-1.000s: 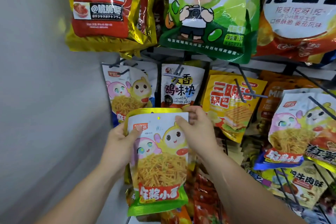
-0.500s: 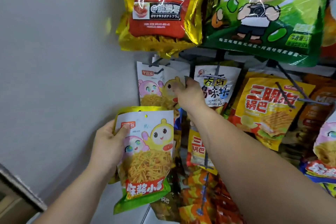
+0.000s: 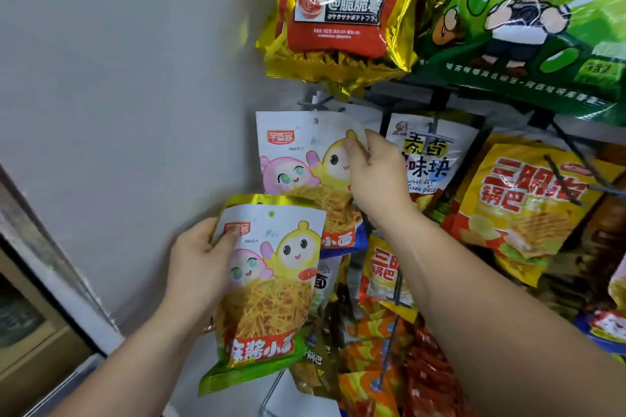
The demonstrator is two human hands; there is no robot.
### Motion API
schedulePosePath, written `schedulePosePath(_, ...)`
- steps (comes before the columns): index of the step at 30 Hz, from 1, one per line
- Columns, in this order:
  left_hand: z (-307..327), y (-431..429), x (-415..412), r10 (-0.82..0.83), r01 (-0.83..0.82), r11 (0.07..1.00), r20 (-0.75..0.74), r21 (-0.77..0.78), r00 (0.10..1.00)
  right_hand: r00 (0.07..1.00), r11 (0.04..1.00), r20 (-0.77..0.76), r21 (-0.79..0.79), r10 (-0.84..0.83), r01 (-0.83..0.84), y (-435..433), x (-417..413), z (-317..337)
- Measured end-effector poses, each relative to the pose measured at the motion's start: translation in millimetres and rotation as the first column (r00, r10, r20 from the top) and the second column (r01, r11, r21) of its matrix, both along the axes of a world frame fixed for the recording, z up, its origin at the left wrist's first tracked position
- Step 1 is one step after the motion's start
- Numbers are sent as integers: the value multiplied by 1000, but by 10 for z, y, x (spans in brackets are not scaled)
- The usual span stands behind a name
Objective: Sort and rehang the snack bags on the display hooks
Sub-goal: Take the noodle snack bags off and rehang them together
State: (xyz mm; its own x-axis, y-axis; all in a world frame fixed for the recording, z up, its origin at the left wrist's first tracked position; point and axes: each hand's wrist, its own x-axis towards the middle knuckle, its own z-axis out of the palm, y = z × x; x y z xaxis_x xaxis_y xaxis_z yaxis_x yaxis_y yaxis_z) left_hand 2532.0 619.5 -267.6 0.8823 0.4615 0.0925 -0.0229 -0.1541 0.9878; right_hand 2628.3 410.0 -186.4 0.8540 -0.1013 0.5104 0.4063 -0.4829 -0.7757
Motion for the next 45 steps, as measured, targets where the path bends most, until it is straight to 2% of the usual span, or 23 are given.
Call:
schedulePosePath(7,-35,50,-288,77,-68,982,-43,176,996,999,998,-1,36,43,-43,-165,-200,-37)
schedulePosePath(9,-49,3,-355,89,-77,980,-61,182,994,1000,999,-4,33,22,-22,-293,-294,-96)
schedulePosePath(13,-124,-117,-477,101,-92,990,-83,109,991,1000,1000,21,23,19,-19,-672,-483,-214)
schedulePosePath(17,-48,-362,-545,123,-119,991,-71,55,990,999,998,51,-56,-13,16,-1045,-668,-244)
schedulePosePath(22,23,-747,-529,32,-33,996,-7,-84,999,981,982,-171,-153,87,-114,-1140,-794,-470)
schedulePosePath(24,103,-919,-536,-43,50,980,39,-193,998,955,986,-272,-78,122,-148,-1092,-801,-647)
schedulePosePath(28,226,-1112,-538,-151,170,934,85,-314,985,905,963,-368,234,213,-132,-1019,-862,-765)
schedulePosePath(32,255,-1182,-505,-193,196,911,46,-363,980,870,926,-385,330,308,-182,-943,-797,-776)
schedulePosePath(35,287,-1181,-485,-178,188,900,64,-393,982,899,946,-371,302,234,-122,-884,-728,-754)
schedulePosePath(38,276,-1196,-450,-121,134,893,59,-429,991,953,995,-303,99,23,8,-792,-718,-739)
schedulePosePath(40,256,-1203,-408,-88,116,884,84,-452,993,968,996,-247,53,-52,67,-695,-697,-744)
schedulePosePath(43,264,-1187,-321,-90,147,831,131,-536,987,973,992,-204,47,-107,119,-591,-643,-745)
schedulePosePath(45,250,-1129,-227,-137,180,845,123,-503,983,972,988,-195,54,-131,143,-547,-609,-747)
